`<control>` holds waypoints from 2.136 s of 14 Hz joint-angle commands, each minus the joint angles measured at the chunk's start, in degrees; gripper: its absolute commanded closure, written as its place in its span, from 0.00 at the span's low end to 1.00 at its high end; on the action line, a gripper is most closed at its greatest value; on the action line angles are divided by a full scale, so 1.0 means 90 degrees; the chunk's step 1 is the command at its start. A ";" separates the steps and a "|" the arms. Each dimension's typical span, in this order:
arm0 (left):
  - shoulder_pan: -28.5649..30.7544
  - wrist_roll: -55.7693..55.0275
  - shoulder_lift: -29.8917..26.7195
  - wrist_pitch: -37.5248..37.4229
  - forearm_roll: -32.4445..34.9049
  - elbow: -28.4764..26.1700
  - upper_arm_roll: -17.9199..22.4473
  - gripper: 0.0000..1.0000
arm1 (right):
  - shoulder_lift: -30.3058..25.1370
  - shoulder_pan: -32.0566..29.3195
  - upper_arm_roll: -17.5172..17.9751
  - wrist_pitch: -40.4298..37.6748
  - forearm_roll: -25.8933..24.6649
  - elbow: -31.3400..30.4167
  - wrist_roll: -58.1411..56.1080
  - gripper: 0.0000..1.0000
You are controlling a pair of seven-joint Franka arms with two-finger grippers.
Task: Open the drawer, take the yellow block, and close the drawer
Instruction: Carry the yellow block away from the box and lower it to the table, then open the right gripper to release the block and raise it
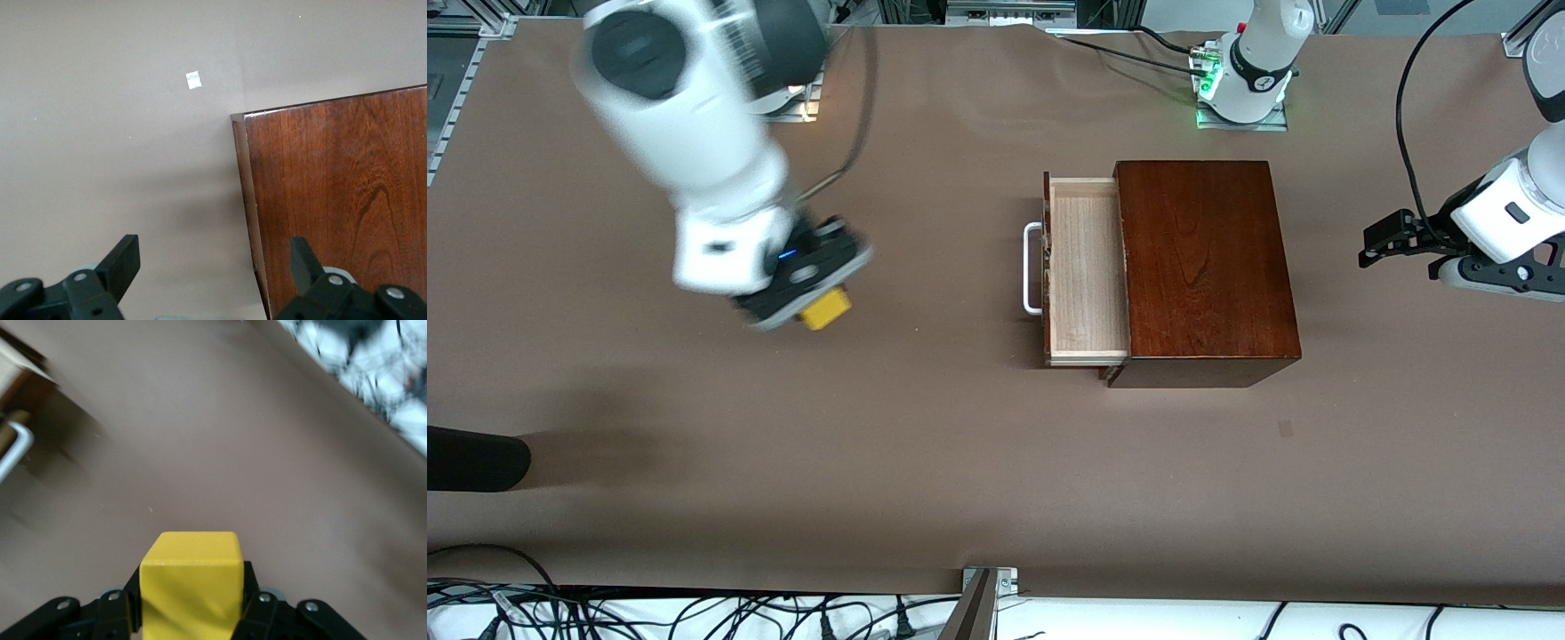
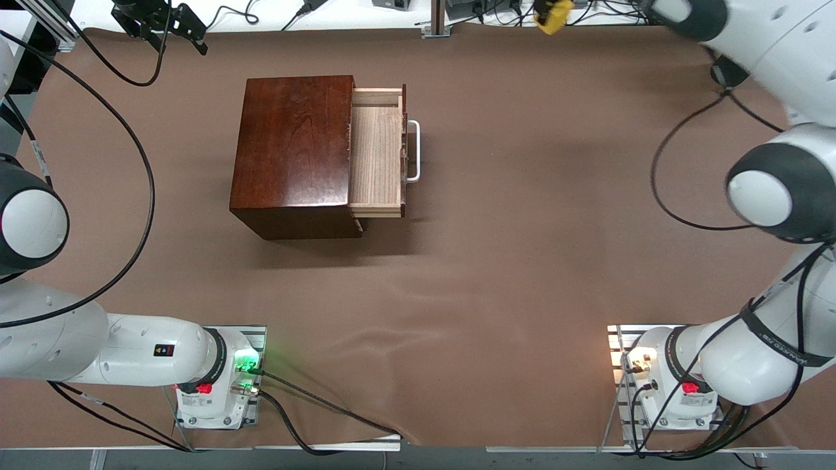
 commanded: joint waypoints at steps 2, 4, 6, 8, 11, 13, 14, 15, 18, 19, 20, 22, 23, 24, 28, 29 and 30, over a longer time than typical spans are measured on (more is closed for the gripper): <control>0.0053 0.0153 0.0041 0.0009 -0.0042 0.0094 -0.0033 0.00 | -0.1103 -0.1054 0.0120 0.0828 0.0226 -0.2559 -0.0056 1.00; 0.0053 0.0153 0.0041 0.0009 -0.0042 0.0094 -0.0033 0.00 | -0.1406 -0.1475 0.0120 0.1559 0.0196 -0.3721 -0.0075 1.00; 0.0053 0.0153 0.0041 0.0009 -0.0042 0.0094 -0.0033 0.00 | -0.1495 -0.1642 0.0110 0.2166 0.0147 -0.4504 -0.0046 1.00; 0.0053 0.0153 0.0041 0.0009 -0.0042 0.0094 -0.0033 0.00 | -0.1495 -0.1750 0.0081 0.2819 0.0001 -0.5158 0.0042 1.00; 0.0053 0.0144 0.0041 0.0009 -0.0042 0.0094 -0.0033 0.00 | -0.1525 -0.1770 0.0012 0.3952 -0.0048 -0.6058 0.0528 1.00; 0.0053 0.0144 0.0041 0.0009 -0.0042 0.0094 -0.0043 0.00 | -0.1350 -0.1779 0.0002 0.4578 -0.0048 -0.6420 0.1074 1.00; 0.0053 0.0144 0.0041 0.0009 -0.0042 0.0094 -0.0043 0.00 | -0.1300 -0.1779 0.0002 0.4861 -0.0048 -0.6586 0.1367 1.00; 0.0053 0.0144 0.0032 -0.0001 -0.0042 0.0094 -0.0053 0.00 | -0.1223 -0.1779 0.0012 0.4941 -0.0048 -0.6617 0.1593 1.00; 0.0053 0.0144 0.0031 0.0009 -0.0042 0.0094 -0.0053 0.00 | -0.0833 -0.1770 0.0012 0.5312 -0.0048 -0.6617 0.1818 1.00; 0.0053 0.0153 0.0031 0.0009 -0.0042 0.0094 -0.0053 0.00 | -0.0735 -0.1779 0.0012 0.5400 -0.0048 -0.6617 0.1858 1.00; 0.0053 0.0144 0.0031 0.0009 -0.0042 0.0094 -0.0053 0.00 | -0.0637 -0.1779 0.0012 0.5488 -0.0048 -0.6617 0.1868 1.00; 0.0053 0.0153 0.0031 -0.0001 -0.0042 0.0094 -0.0053 0.00 | -0.0471 -0.1760 0.0012 0.5732 -0.0048 -0.6617 0.2120 1.00; 0.0043 0.0144 0.0031 -0.0001 -0.0042 0.0094 -0.0053 0.00 | -0.0441 -0.1760 0.0041 0.5733 -0.0058 -0.6617 0.2354 1.00; 0.0043 0.0144 0.0031 -0.0001 -0.0033 0.0104 -0.0062 0.00 | -0.0441 -0.1760 0.0041 0.5733 -0.0068 -0.6617 0.2405 1.00; 0.0052 0.0153 0.0031 -0.0020 -0.0042 0.0104 -0.0063 0.00 | -0.0304 -0.1770 0.0041 0.5762 -0.0068 -0.6617 0.2415 1.00; 0.0043 0.0144 0.0022 -0.0030 -0.0042 0.0104 -0.0063 0.00 | -0.0275 -0.1760 0.0041 0.5791 -0.0068 -0.6617 0.2415 0.83; 0.0043 0.0144 0.0012 -0.0030 -0.0042 0.0104 -0.0072 0.00 | -0.0275 -0.1760 0.0051 0.5801 -0.0068 -0.6617 0.2415 0.57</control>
